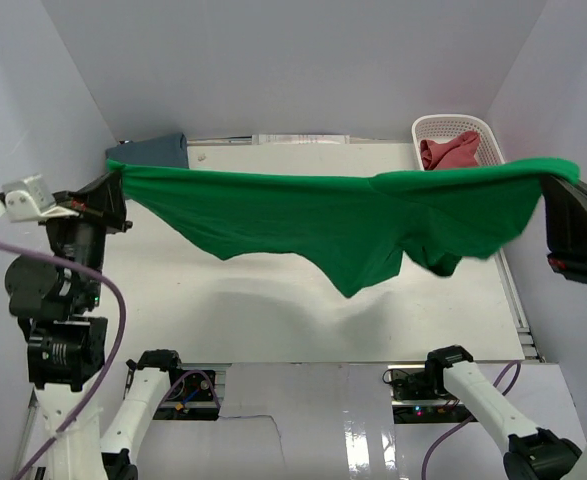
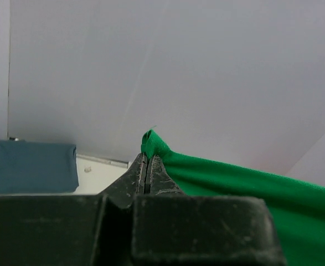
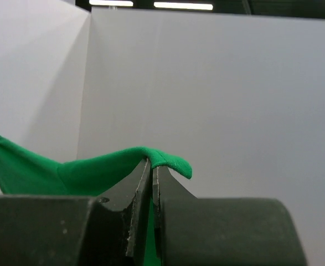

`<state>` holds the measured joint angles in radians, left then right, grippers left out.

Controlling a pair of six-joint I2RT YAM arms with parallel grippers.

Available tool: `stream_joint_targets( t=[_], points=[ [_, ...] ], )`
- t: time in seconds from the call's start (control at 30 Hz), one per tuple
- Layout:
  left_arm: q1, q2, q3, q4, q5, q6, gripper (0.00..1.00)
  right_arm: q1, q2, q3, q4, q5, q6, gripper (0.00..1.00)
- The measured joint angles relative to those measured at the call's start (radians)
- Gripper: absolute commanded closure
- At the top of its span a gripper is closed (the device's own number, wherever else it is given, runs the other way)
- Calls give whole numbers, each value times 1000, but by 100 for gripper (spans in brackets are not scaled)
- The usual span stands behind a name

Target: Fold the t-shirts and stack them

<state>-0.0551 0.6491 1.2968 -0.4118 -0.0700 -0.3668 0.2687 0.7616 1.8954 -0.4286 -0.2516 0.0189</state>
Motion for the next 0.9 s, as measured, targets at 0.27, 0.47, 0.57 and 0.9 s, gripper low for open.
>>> stream_joint_targets(
  t=[0.27, 0.47, 0.57, 0.9],
  points=[
    [0, -113, 43, 51, 5, 7, 100, 0, -105, -49, 84, 3, 0, 92],
    [0, -134, 59, 69, 35, 6, 100, 0, -146, -76, 103, 6, 0, 92],
    [-2, -136, 70, 70, 45, 5, 100, 0, -160, -62, 112, 5, 0, 92],
    [-10, -174, 4, 62, 42, 0, 100, -5, -161, -37, 124, -10, 12, 92]
  ],
)
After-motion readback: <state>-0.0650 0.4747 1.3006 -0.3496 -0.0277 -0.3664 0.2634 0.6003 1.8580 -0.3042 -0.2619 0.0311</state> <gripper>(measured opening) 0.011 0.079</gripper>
